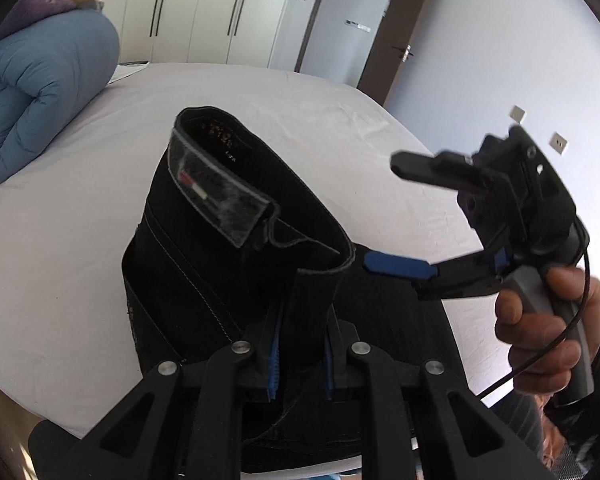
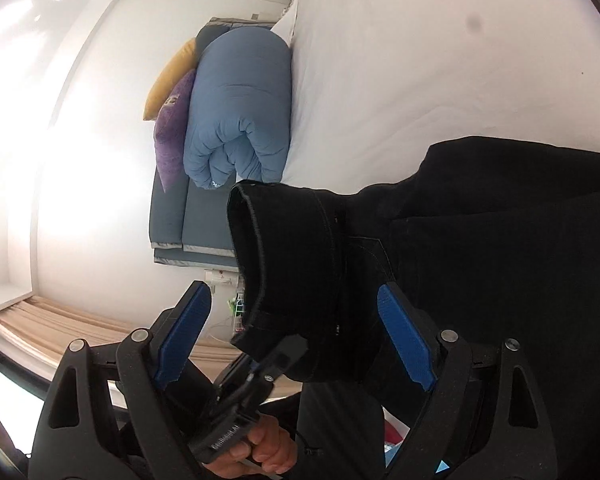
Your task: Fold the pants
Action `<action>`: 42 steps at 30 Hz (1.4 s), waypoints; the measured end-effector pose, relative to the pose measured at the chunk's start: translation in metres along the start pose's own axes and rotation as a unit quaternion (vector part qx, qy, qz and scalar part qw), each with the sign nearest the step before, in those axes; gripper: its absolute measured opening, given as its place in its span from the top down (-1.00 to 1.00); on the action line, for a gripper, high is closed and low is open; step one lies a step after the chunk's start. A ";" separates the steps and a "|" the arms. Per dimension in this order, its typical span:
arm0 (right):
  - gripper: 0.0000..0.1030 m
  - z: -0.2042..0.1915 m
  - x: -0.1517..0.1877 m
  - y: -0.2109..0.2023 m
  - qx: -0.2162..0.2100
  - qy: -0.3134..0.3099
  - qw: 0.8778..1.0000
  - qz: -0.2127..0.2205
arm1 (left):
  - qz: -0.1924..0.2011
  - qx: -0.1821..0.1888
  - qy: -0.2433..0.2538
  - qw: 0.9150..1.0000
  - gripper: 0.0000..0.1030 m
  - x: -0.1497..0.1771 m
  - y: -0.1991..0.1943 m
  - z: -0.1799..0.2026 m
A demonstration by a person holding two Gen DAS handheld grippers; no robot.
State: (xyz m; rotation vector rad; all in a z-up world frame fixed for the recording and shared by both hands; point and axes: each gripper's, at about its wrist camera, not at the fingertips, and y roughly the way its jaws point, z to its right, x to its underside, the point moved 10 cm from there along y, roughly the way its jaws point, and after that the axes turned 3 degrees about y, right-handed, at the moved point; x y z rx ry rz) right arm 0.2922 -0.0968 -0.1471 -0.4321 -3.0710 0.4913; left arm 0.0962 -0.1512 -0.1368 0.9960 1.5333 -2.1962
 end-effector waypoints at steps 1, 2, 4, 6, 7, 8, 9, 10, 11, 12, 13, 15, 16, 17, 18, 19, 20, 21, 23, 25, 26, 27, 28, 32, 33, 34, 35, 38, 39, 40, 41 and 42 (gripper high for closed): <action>-0.67 0.000 0.000 0.001 0.006 -0.005 1.000 -0.004 | -0.004 -0.004 0.012 1.000 0.68 0.004 0.004 0.004; -0.67 -0.001 0.002 0.004 0.015 -0.009 1.000 -0.006 | -0.012 -0.007 0.027 1.000 0.68 0.010 0.009 0.008; -0.67 0.001 0.006 0.010 0.032 -0.012 0.999 -0.016 | -0.022 -0.010 0.044 0.999 0.68 0.020 0.014 0.015; -0.67 0.003 0.014 0.014 0.038 -0.019 0.999 -0.028 | -0.032 -0.013 0.061 0.998 0.68 0.030 0.019 0.019; -0.67 0.009 0.015 0.011 0.042 -0.024 0.998 -0.031 | -0.035 -0.013 0.066 0.997 0.68 0.035 0.020 0.019; -0.67 0.013 0.015 0.014 0.052 -0.029 0.998 -0.035 | -0.037 -0.014 0.075 0.996 0.68 0.042 0.019 0.021; -0.67 0.020 0.014 0.016 0.068 -0.027 0.997 -0.037 | -0.039 -0.015 0.082 0.996 0.68 0.044 0.020 0.024; -0.67 0.029 0.012 0.019 0.081 -0.020 0.996 -0.037 | -0.039 -0.015 0.088 0.995 0.68 0.045 0.020 0.027; -0.66 0.038 0.010 0.022 0.089 -0.008 0.995 -0.039 | -0.042 -0.014 0.095 0.994 0.68 0.047 0.021 0.029; -0.58 0.046 0.008 0.025 0.094 0.001 0.995 -0.041 | -0.045 -0.014 0.098 0.994 0.68 0.048 0.023 0.033; -0.49 0.053 0.007 0.027 0.103 0.006 0.994 -0.041 | -0.049 -0.014 0.101 0.994 0.68 0.050 0.024 0.033; 0.22 0.061 0.006 0.034 0.113 0.001 0.992 -0.050 | -0.058 -0.015 0.102 0.993 0.68 0.050 0.029 0.031; 0.35 0.064 0.004 0.036 0.117 -0.004 0.992 -0.051 | -0.062 -0.014 0.101 0.993 0.68 0.049 0.031 0.031; 0.40 0.065 0.004 0.037 0.129 -0.012 0.990 -0.048 | -0.064 -0.013 0.102 0.993 0.68 0.049 0.031 0.031; 0.50 0.067 0.004 0.036 0.140 -0.020 0.989 -0.045 | -0.067 -0.012 0.103 0.992 0.68 0.049 0.032 0.032; 0.52 0.066 0.004 0.034 0.141 -0.025 0.989 -0.043 | -0.068 -0.010 0.104 0.992 0.68 0.048 0.032 0.034; 0.55 0.066 0.004 0.032 0.143 -0.029 0.989 -0.038 | -0.069 -0.007 0.104 0.992 0.68 0.043 0.036 0.029; 0.57 0.067 0.004 0.028 0.148 -0.032 0.988 -0.033 | -0.071 -0.003 0.103 0.992 0.68 0.042 0.037 0.030; 0.60 0.071 0.005 0.019 0.149 -0.028 0.988 -0.024 | -0.075 0.006 0.102 0.992 0.68 0.039 0.038 0.031; 0.63 0.073 0.007 0.006 0.150 -0.025 0.988 -0.013 | -0.078 0.014 0.104 0.991 0.68 0.034 0.041 0.032; 0.63 0.074 0.007 0.001 0.149 -0.022 0.988 -0.008 | -0.080 0.017 0.105 0.991 0.68 0.029 0.043 0.027; 0.63 0.075 0.008 -0.005 0.147 -0.019 0.989 -0.005 | -0.081 0.021 0.109 0.991 0.68 0.028 0.043 0.030; 0.63 0.077 0.009 -0.012 0.145 -0.017 0.989 -0.001 | -0.083 0.025 0.112 0.990 0.68 0.028 0.044 0.032; 0.63 0.088 0.016 -0.041 0.144 -0.005 0.989 0.015 | -0.092 0.042 0.127 0.987 0.68 0.025 0.052 0.040; 0.63 0.092 0.018 -0.048 0.143 0.000 0.990 0.020 | -0.095 0.045 0.132 0.986 0.68 0.025 0.053 0.042; 0.63 0.097 0.020 -0.055 0.141 0.004 0.990 0.024 | -0.098 0.048 0.138 0.984 0.68 0.025 0.056 0.044; 0.63 0.104 0.024 -0.066 0.140 0.011 0.990 0.029 | -0.101 0.052 0.144 0.983 0.68 0.025 0.058 0.046; 0.65 0.117 0.027 -0.081 0.134 0.027 0.990 0.042 | -0.110 0.061 0.157 0.980 0.68 0.019 0.068 0.047; 0.66 0.121 0.030 -0.088 0.134 0.028 0.990 0.045 | -0.112 0.063 0.161 0.979 0.68 0.019 0.070 0.047; 0.66 0.125 0.031 -0.093 0.133 0.030 0.989 0.048 | -0.114 0.065 0.166 0.977 0.68 0.018 0.072 0.047; 0.67 0.128 0.032 -0.098 0.132 0.032 0.989 0.051 | -0.115 0.066 0.170 0.977 0.68 0.014 0.074 0.050; 0.69 0.131 0.033 -0.103 0.133 0.033 0.989 0.054 | -0.117 0.067 0.173 0.976 0.68 0.013 0.075 0.051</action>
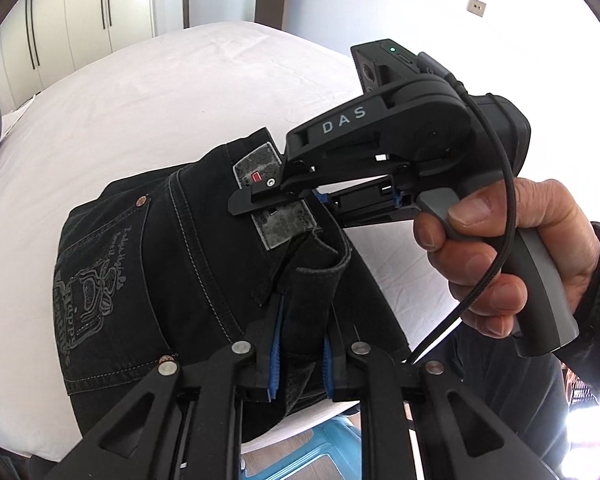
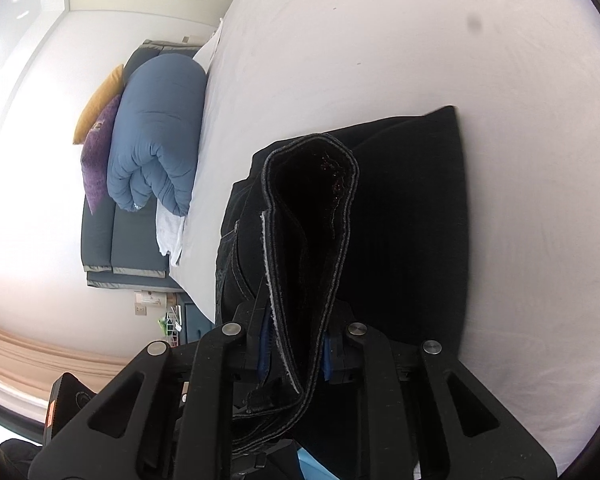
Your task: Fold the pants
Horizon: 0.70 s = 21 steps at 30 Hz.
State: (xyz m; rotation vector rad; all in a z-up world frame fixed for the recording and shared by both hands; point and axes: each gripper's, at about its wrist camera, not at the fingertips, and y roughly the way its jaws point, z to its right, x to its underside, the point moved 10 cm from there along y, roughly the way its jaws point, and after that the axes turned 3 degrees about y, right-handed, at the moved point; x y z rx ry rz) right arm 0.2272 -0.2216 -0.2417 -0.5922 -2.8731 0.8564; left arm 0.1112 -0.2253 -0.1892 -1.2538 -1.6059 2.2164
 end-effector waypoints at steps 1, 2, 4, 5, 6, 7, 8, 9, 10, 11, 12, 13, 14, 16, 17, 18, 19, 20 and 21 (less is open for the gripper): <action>0.69 0.003 0.000 -0.004 0.003 -0.002 1.000 0.003 | -0.001 0.000 0.004 1.000 0.68 -0.002 0.002 0.001; 0.69 0.005 0.000 -0.007 0.004 -0.001 1.000 0.007 | -0.001 0.001 0.010 1.000 0.68 -0.005 0.003 0.001; 0.69 0.011 0.000 -0.015 0.000 0.003 1.000 0.015 | -0.002 0.003 0.021 1.000 0.68 -0.006 0.003 0.006; 0.69 0.017 0.001 -0.020 0.000 0.006 1.000 0.019 | -0.004 0.006 0.025 1.000 0.68 -0.006 0.003 0.008; 0.69 0.020 0.001 -0.022 0.002 0.009 1.000 0.023 | -0.006 0.009 0.028 1.000 0.68 -0.005 0.005 0.010; 0.69 0.026 0.002 -0.024 0.004 0.012 1.000 0.025 | -0.008 0.012 0.033 0.999 0.68 -0.005 0.008 0.010; 0.69 0.033 0.003 -0.029 0.006 0.019 0.999 0.029 | -0.010 0.013 0.038 0.999 0.68 -0.003 0.009 0.015; 0.69 0.038 0.004 -0.032 0.004 0.025 0.999 0.033 | -0.011 0.013 0.041 0.999 0.68 0.002 0.010 0.017; 0.69 0.041 0.005 -0.034 0.008 0.022 0.999 0.036 | -0.016 0.015 0.037 0.999 0.63 0.008 0.012 0.017; 0.69 0.045 0.007 -0.035 0.021 0.013 0.999 0.037 | -0.023 0.022 0.023 0.999 0.51 0.010 0.015 0.012; 0.69 0.047 0.007 -0.035 0.025 0.009 0.999 0.036 | -0.027 0.029 0.011 0.999 0.43 0.011 0.017 0.007; 0.68 0.047 0.005 -0.034 0.023 0.010 0.999 0.034 | -0.028 0.039 0.002 0.999 0.27 0.012 0.017 0.004; 0.65 0.049 0.004 -0.034 0.018 0.015 0.999 0.031 | -0.026 0.050 -0.005 0.998 0.05 0.012 0.014 0.000; 0.59 0.051 0.002 -0.037 0.012 0.022 0.999 0.025 | -0.018 0.067 -0.023 0.997 -0.36 0.010 0.000 -0.012; 0.51 0.051 0.000 -0.043 0.019 0.017 0.999 0.031 | -0.012 0.061 -0.031 0.998 -0.53 0.009 -0.009 -0.023; 0.31 0.052 -0.004 -0.052 0.028 0.011 0.999 0.042 | -0.006 0.057 -0.039 0.998 -0.55 0.008 -0.017 -0.032; 0.08 0.052 -0.009 -0.064 0.037 0.010 0.998 0.059 | 0.001 0.057 -0.048 0.997 -0.55 0.006 -0.025 -0.043; -0.34 0.054 -0.014 -0.077 0.043 0.015 0.996 0.077 | 0.009 0.058 -0.060 0.996 -0.55 0.003 -0.036 -0.058; -0.47 0.056 -0.019 -0.091 0.058 0.023 0.993 0.101 | 0.016 0.052 -0.067 0.996 -0.55 0.001 -0.042 -0.071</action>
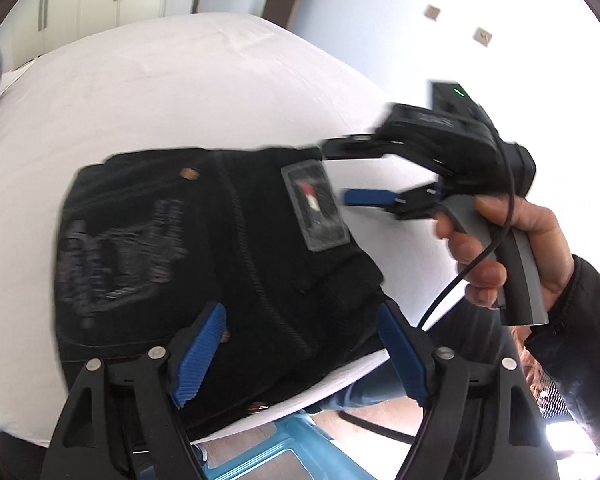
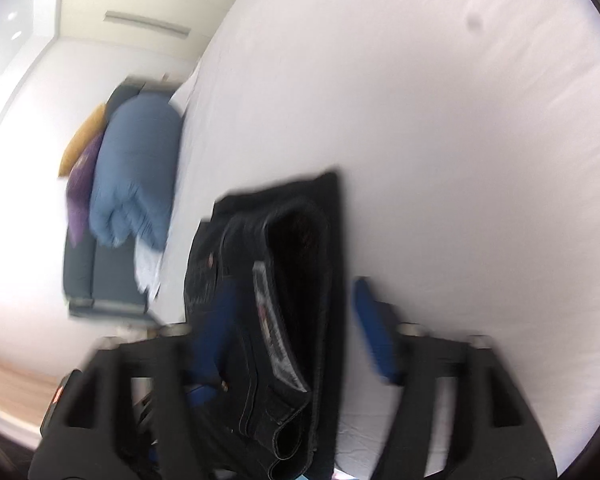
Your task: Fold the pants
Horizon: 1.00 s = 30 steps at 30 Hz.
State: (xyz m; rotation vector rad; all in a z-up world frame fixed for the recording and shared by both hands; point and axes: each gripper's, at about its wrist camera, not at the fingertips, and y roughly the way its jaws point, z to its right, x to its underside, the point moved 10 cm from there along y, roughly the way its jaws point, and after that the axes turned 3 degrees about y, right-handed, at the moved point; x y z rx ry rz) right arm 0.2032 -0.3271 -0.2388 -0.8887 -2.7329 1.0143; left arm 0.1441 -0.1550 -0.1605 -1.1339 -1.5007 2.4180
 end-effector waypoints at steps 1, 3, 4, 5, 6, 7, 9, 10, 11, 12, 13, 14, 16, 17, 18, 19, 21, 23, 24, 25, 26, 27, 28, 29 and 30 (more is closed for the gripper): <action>-0.47 0.000 -0.006 -0.012 0.006 0.003 1.000 0.020 | 0.008 -0.012 -0.004 1.000 -0.55 -0.003 -0.007 -0.014; -0.35 -0.022 -0.005 -0.027 -0.039 -0.014 0.999 0.013 | 0.021 -0.045 -0.015 0.999 -0.55 -0.014 -0.014 -0.049; -0.27 -0.035 0.000 -0.029 -0.060 -0.028 0.998 0.006 | 0.022 -0.052 -0.024 0.998 -0.50 -0.017 -0.014 -0.065; -0.10 -0.050 0.008 -0.028 -0.078 -0.046 0.996 -0.008 | 0.021 -0.055 -0.034 0.998 -0.30 -0.021 -0.013 -0.081; 0.06 -0.060 0.018 -0.021 -0.089 -0.058 0.994 -0.027 | 0.015 -0.058 -0.037 0.998 -0.19 -0.024 -0.009 -0.096; 0.14 -0.066 0.028 -0.011 -0.094 -0.067 0.992 -0.048 | 0.003 -0.068 -0.032 0.997 -0.02 -0.025 -0.003 -0.108; 0.33 -0.066 0.050 0.015 -0.084 -0.077 0.989 -0.089 | -0.018 -0.075 -0.031 0.997 0.29 -0.025 0.012 -0.129; 0.33 -0.059 0.061 0.028 -0.073 -0.072 0.989 -0.110 | -0.032 -0.071 -0.039 0.996 0.35 -0.021 0.019 -0.139; 0.38 -0.042 0.075 0.043 -0.046 -0.064 0.988 -0.134 | -0.040 -0.066 -0.045 0.996 0.35 -0.017 0.025 -0.145; 0.44 -0.033 0.085 0.052 -0.025 -0.071 0.987 -0.139 | -0.043 -0.066 -0.045 0.996 0.35 -0.014 0.028 -0.146; 0.44 -0.036 0.090 0.052 -0.031 -0.082 0.988 -0.124 | -0.040 -0.068 -0.041 0.996 0.35 -0.016 0.027 -0.149; 0.44 -0.035 0.092 0.046 -0.041 -0.079 0.990 -0.108 | -0.038 -0.072 -0.037 0.996 0.35 -0.016 0.025 -0.151; 0.45 -0.029 0.095 0.035 -0.050 -0.056 0.991 -0.107 | -0.035 -0.073 -0.039 0.996 0.35 -0.015 0.021 -0.149; 0.45 -0.026 0.098 0.029 -0.050 -0.053 0.992 -0.104 | -0.033 -0.072 -0.041 0.996 0.35 -0.015 0.020 -0.151; 0.45 -0.026 0.101 0.024 -0.043 -0.056 0.992 -0.104 | -0.033 -0.072 -0.040 0.996 0.35 -0.013 0.019 -0.147; 0.44 -0.028 0.102 0.018 -0.036 -0.065 0.992 -0.103 | -0.032 -0.074 -0.038 0.996 0.35 -0.016 0.015 -0.148; 0.44 -0.041 0.104 0.005 -0.031 -0.091 0.991 -0.099 | -0.021 -0.080 -0.030 0.996 0.35 -0.016 0.007 -0.135; 0.44 -0.057 0.095 -0.005 -0.044 -0.107 0.989 -0.090 | -0.015 -0.091 -0.029 0.995 0.20 -0.024 0.009 -0.137; 0.44 -0.060 0.093 -0.005 -0.045 -0.109 0.989 -0.090 | -0.018 -0.088 -0.035 0.995 0.20 -0.028 0.013 -0.141; 0.44 -0.058 0.090 0.000 -0.033 -0.109 0.989 -0.091 | -0.023 -0.087 -0.039 0.995 0.20 -0.031 0.020 -0.144; 0.44 -0.049 0.088 0.003 -0.015 -0.106 0.990 -0.095 | -0.028 -0.093 -0.032 0.995 0.20 -0.034 0.029 -0.143; 0.48 -0.038 0.088 0.010 0.012 -0.100 0.990 -0.100 | -0.035 -0.100 -0.020 0.994 0.20 -0.032 0.034 -0.142; 0.53 -0.027 0.089 0.016 0.025 -0.095 0.990 -0.102 | -0.039 -0.108 -0.008 0.993 0.20 -0.028 0.036 -0.139; 0.54 -0.031 0.086 0.016 0.015 -0.089 0.992 -0.092 | -0.039 -0.120 0.010 0.992 0.15 -0.022 0.034 -0.133; 0.53 -0.032 0.087 0.011 0.004 -0.081 0.993 -0.086 | -0.041 -0.123 0.018 0.991 0.09 -0.015 0.031 -0.129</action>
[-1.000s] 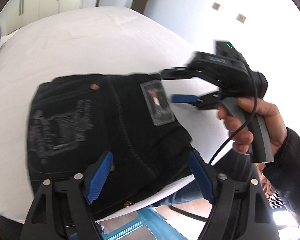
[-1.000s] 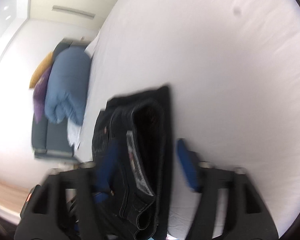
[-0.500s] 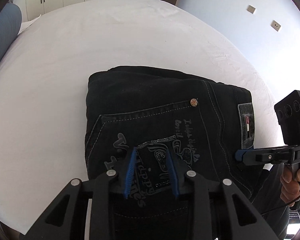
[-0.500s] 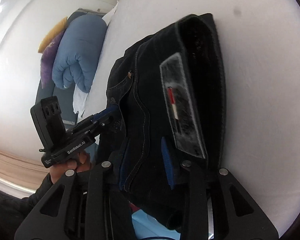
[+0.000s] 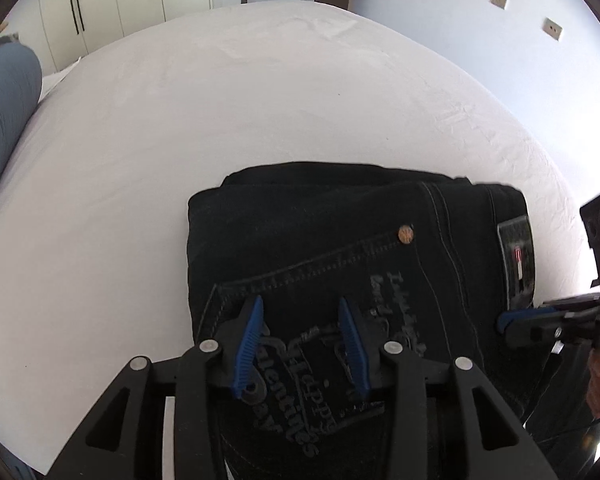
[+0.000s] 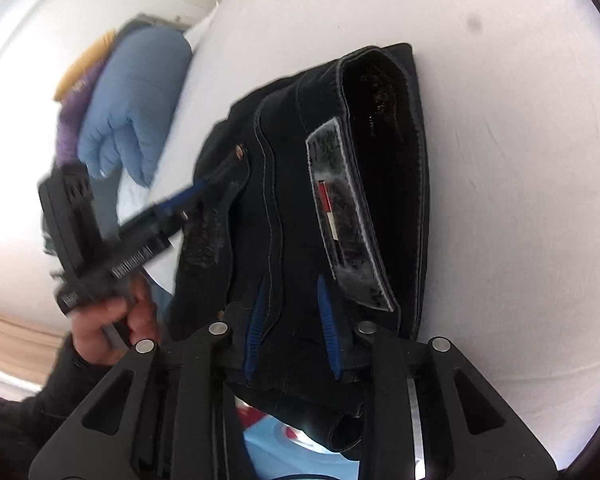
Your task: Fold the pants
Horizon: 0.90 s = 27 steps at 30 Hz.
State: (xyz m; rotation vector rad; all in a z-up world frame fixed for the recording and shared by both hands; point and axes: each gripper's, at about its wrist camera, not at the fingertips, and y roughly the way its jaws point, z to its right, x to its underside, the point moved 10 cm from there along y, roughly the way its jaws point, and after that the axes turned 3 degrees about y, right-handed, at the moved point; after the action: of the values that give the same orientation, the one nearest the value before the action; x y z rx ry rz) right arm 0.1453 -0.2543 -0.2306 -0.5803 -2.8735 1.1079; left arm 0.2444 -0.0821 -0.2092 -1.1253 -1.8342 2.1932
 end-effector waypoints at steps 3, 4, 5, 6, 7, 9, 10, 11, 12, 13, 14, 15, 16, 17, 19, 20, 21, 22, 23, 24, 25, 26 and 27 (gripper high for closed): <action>0.48 0.002 0.010 -0.020 -0.016 0.001 1.000 0.021 | 0.011 -0.005 -0.002 1.000 -0.32 0.028 -0.013 0.011; 0.48 0.005 0.013 -0.029 -0.020 0.005 0.999 0.031 | 0.014 -0.013 0.001 1.000 -0.51 0.042 -0.019 0.015; 0.48 0.009 0.017 -0.038 -0.022 0.011 0.999 0.040 | 0.016 -0.020 0.004 1.000 -0.57 0.056 -0.025 0.017; 0.44 0.011 0.020 -0.048 -0.021 0.018 0.998 0.051 | 0.019 -0.029 0.004 0.999 -0.62 0.067 -0.033 0.018; 0.38 0.012 0.022 -0.059 -0.021 0.023 0.997 0.064 | 0.015 -0.026 -0.001 1.000 -0.76 0.079 -0.038 0.020; -0.56 0.018 0.021 -0.087 -0.011 0.035 0.994 0.103 | 0.014 -0.007 -0.023 1.000 -0.76 0.098 -0.052 0.017; -0.67 0.027 0.018 -0.104 -0.004 0.041 0.991 0.126 | 0.014 -0.003 -0.034 0.999 -0.76 0.103 -0.059 0.013; -0.69 0.028 0.014 -0.114 -0.001 0.041 0.989 0.145 | 0.016 -0.007 -0.046 0.999 -0.76 0.106 -0.065 0.004; -0.69 0.027 0.011 -0.120 -0.003 0.039 0.988 0.148 | 0.019 -0.012 -0.055 0.998 -0.76 0.105 -0.069 -0.006; -0.69 0.029 0.008 -0.122 -0.002 0.041 0.989 0.142 | 0.023 -0.013 -0.065 0.998 -0.77 0.101 -0.073 -0.016; -0.69 0.032 0.006 -0.120 0.003 0.046 0.990 0.133 | 0.028 -0.011 -0.079 0.996 -0.82 0.094 -0.074 -0.027; -0.69 0.039 0.003 -0.116 0.010 0.058 0.991 0.118 | 0.033 -0.008 -0.095 0.995 -0.84 0.085 -0.072 -0.039; -0.69 0.041 0.001 -0.110 0.009 0.066 0.992 0.105 | 0.035 -0.003 -0.110 0.993 -0.85 0.078 -0.070 -0.050; -0.69 0.042 0.000 -0.105 0.002 0.069 0.993 0.094 | 0.033 0.007 -0.123 0.992 -0.85 0.071 -0.066 -0.060; -0.69 0.049 -0.010 -0.091 0.007 0.084 0.994 0.076 | 0.018 0.038 -0.142 0.989 -0.85 0.064 -0.054 -0.070; -0.69 0.049 -0.015 -0.082 0.003 0.086 0.994 0.069 | 0.008 0.060 -0.153 0.986 -0.85 0.060 -0.045 -0.074; -0.67 0.047 -0.018 -0.074 0.002 0.084 0.995 0.061 | -0.001 0.071 -0.155 0.985 -0.85 0.057 -0.038 -0.074; -0.66 0.047 -0.017 -0.071 0.011 0.082 0.995 0.053 | -0.010 0.079 -0.153 0.985 -0.85 0.058 -0.033 -0.074; -0.66 0.043 -0.021 -0.059 0.022 0.081 0.995 0.049 | -0.028 0.080 -0.148 0.985 -0.84 0.054 -0.021 -0.072; -0.66 0.041 -0.024 -0.052 0.027 0.081 0.995 0.046 | -0.039 0.074 -0.142 0.986 -0.81 0.052 -0.014 -0.069; -0.66 0.038 -0.027 -0.047 0.029 0.080 0.995 0.044 | -0.048 0.073 -0.136 0.987 -0.78 0.051 -0.008 -0.063; -0.60 0.034 -0.029 -0.041 0.032 0.080 0.995 0.042 | -0.053 0.082 -0.130 0.987 -0.71 0.050 -0.005 -0.058; -0.50 0.030 -0.031 -0.035 0.036 0.081 0.995 0.040 | -0.057 0.093 -0.126 0.986 -0.70 0.049 -0.003 -0.051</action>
State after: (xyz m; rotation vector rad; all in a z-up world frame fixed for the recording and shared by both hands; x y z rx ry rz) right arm 0.1587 -0.3085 -0.2267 -0.7507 -2.6840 1.1125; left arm 0.2360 -0.0152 -0.2313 -0.7188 -1.6819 2.4714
